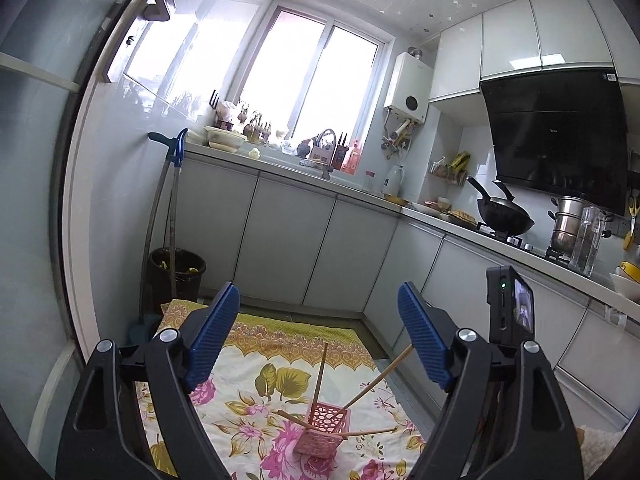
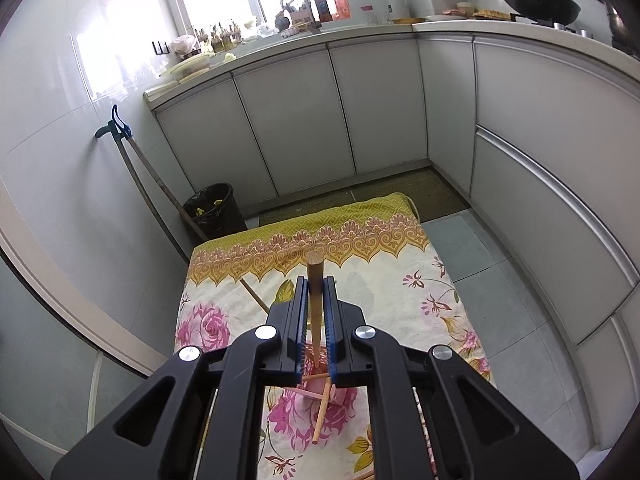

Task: Organize utensils
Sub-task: 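Insert both held chopsticks into the pink holder and open both tools, then move the left tool to the remaining chopsticks and grasp one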

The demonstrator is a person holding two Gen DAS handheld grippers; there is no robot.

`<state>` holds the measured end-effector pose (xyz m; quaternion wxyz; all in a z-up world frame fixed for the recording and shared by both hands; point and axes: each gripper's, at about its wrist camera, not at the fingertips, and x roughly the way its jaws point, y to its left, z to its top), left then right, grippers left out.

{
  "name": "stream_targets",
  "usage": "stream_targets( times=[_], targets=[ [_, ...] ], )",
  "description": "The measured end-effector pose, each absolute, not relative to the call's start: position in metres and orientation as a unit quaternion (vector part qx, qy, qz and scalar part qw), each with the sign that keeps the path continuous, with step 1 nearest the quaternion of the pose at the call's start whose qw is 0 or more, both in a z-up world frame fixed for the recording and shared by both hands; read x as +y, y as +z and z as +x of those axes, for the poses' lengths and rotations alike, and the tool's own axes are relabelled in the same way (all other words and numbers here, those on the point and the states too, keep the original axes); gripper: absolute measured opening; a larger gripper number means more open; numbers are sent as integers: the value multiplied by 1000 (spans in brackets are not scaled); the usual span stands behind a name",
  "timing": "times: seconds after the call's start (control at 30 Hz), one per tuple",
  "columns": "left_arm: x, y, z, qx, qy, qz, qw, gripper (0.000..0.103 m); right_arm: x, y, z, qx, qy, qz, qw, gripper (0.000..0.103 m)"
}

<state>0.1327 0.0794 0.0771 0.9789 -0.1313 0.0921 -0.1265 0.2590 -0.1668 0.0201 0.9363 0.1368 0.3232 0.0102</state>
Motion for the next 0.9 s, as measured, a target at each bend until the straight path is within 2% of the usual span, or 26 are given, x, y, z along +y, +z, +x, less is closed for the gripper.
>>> stream_targets(
  times=[0.2,0.27,0.3,0.33,0.4,0.47,0.53,0.57,0.63,0.73,0.9],
  targets=[
    [84,76,135,98,-126,-138,978,78,-148,-17,272,347,20,116,931,10],
    [84,76,135,97,-127,-137,978,78,-146,-23,273,353,24,116,928,19],
    [84,76,135,97,-128,-135,978,79,-145,-23,273,353,25,118,928,29],
    [83,75,135,97,-129,-134,978,79,-146,-23,271,352,27,121,928,35],
    [83,74,134,97,-130,-135,977,79,-149,-19,264,343,27,124,931,35],
    [82,75,134,99,-136,-136,976,80,-153,-12,258,332,25,127,934,49],
    [81,75,132,99,-140,-134,976,84,-164,-6,247,314,23,150,937,67],
    [79,76,131,98,-142,-131,976,87,-169,-3,241,306,22,163,938,69],
    [76,77,128,93,-149,-126,976,91,-183,0,226,292,13,187,938,83],
    [71,79,122,89,-165,-119,975,96,-204,1,199,262,-6,215,941,93],
    [51,81,110,95,-217,-93,967,96,-239,-18,150,255,-61,234,936,96]
  ],
)
